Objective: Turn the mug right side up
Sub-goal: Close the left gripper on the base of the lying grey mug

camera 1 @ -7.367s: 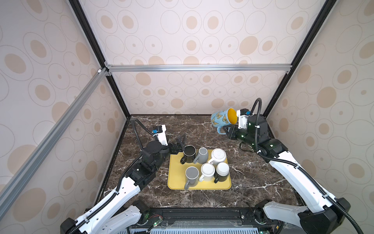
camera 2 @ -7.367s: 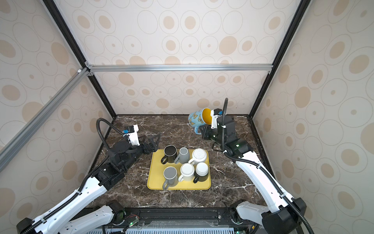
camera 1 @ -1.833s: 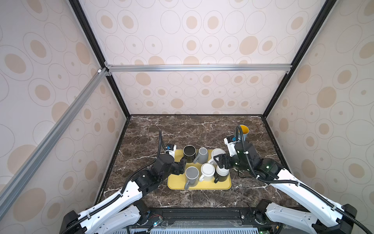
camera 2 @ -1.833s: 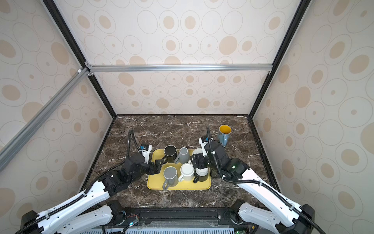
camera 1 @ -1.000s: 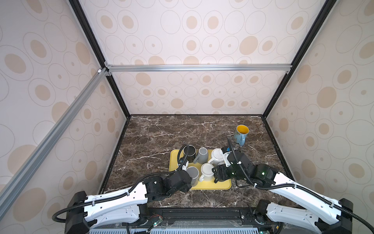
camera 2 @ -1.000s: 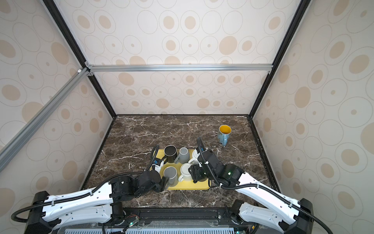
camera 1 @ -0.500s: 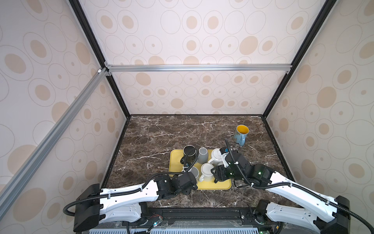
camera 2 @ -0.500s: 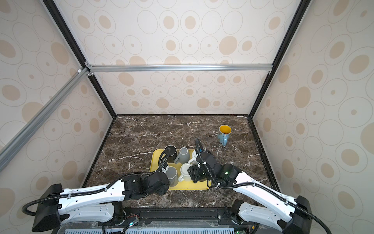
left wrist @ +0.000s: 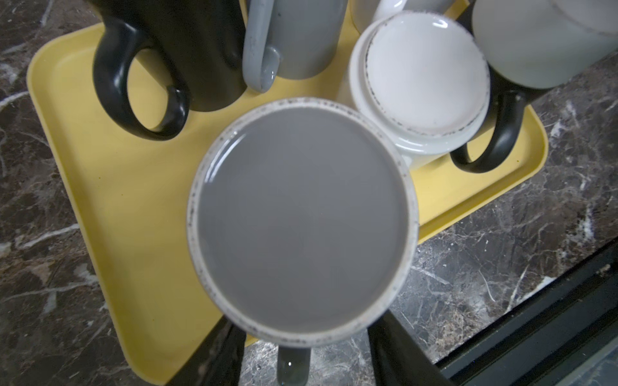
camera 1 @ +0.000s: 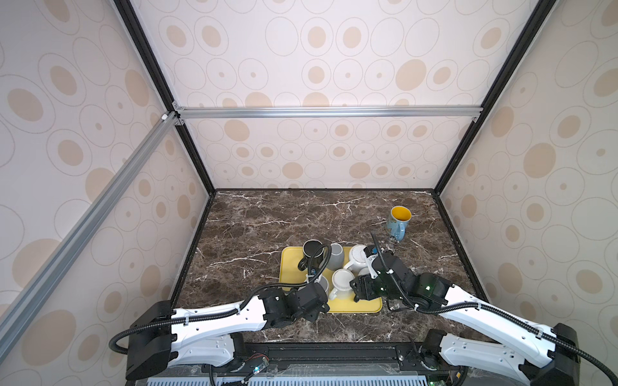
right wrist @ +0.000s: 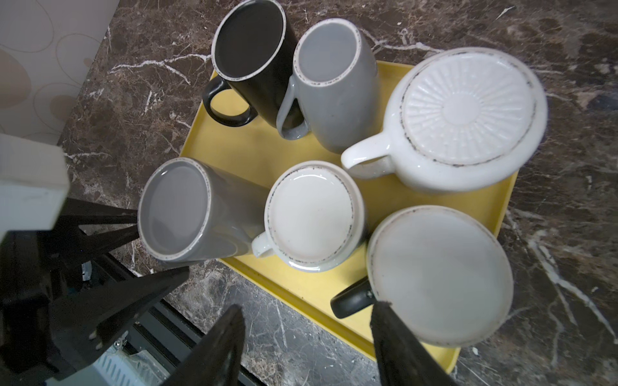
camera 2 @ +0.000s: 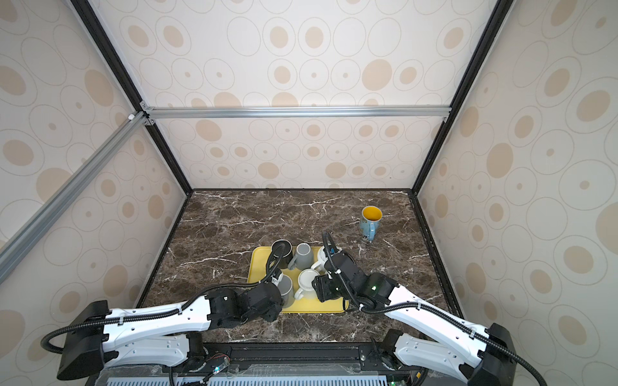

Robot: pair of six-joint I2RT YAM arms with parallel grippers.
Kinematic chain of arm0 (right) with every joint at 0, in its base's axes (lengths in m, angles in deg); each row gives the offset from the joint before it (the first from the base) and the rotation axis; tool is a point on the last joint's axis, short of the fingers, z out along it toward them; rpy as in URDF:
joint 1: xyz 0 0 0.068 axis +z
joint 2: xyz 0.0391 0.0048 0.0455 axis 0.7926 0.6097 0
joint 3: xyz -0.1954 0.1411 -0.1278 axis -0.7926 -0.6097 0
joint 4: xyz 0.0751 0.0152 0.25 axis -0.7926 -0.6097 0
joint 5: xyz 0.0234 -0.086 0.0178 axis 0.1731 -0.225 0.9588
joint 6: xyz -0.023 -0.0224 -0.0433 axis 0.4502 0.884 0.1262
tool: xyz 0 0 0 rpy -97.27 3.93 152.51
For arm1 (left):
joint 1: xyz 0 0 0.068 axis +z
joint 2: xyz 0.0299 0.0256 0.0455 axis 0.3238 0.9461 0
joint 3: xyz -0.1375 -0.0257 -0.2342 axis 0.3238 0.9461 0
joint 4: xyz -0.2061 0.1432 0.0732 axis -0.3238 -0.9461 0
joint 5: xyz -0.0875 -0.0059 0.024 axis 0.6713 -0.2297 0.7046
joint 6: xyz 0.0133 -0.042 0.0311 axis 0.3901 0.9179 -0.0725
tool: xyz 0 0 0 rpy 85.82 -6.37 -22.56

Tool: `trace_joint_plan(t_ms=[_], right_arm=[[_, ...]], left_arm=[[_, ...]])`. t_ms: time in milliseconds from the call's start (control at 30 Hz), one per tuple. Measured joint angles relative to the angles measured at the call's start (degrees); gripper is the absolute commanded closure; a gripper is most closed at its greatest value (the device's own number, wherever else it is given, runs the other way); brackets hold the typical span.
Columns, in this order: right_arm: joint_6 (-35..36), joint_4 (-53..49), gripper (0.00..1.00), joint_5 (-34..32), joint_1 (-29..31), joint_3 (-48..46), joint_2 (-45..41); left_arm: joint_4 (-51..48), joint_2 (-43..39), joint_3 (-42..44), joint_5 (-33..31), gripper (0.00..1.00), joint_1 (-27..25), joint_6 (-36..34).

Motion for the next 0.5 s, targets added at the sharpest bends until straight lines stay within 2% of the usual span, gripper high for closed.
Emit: trace_joint_plan(t_ms=[500], right_arm=[[0.1, 0.0, 0.37, -1.4, 0.0, -0.4, -0.7]], left_arm=[[2.9, 2.3, 2.1, 1.9, 0.49, 1.2, 0.0]])
